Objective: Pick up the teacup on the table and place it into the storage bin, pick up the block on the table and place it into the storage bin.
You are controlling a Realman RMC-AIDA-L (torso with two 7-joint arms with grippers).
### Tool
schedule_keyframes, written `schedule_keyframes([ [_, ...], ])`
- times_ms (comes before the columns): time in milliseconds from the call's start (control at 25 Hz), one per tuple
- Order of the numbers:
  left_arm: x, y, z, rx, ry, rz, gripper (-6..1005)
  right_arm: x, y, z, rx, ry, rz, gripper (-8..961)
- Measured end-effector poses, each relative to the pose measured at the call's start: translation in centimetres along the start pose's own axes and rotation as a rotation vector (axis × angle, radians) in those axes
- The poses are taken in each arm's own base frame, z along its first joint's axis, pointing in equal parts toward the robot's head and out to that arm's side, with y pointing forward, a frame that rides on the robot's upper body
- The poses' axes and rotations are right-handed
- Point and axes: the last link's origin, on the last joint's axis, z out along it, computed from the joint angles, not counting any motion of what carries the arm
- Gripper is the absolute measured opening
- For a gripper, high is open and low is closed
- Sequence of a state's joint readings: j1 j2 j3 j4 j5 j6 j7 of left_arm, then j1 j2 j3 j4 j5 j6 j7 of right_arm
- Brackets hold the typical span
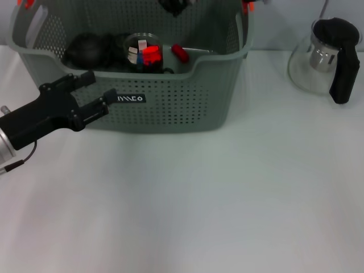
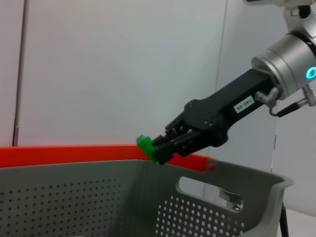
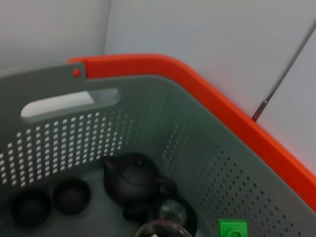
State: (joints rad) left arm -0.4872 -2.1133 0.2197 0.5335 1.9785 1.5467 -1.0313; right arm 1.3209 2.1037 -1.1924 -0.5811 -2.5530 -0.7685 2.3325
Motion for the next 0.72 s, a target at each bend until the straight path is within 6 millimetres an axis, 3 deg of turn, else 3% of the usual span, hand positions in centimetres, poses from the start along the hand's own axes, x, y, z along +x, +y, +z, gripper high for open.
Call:
schedule_keyframes([
  [480, -0.13, 0.12, -0.06, 0.0, 0.003, -0.004, 691, -0.34, -0.23, -0.02, 0.008, -0.026, 0.019, 217],
  [720, -0.12, 0.12, -0.05, 0.0, 0.003, -0.003, 690, -0.73, -0.59, -0.37, 0.021, -0.049, 0.016, 489],
])
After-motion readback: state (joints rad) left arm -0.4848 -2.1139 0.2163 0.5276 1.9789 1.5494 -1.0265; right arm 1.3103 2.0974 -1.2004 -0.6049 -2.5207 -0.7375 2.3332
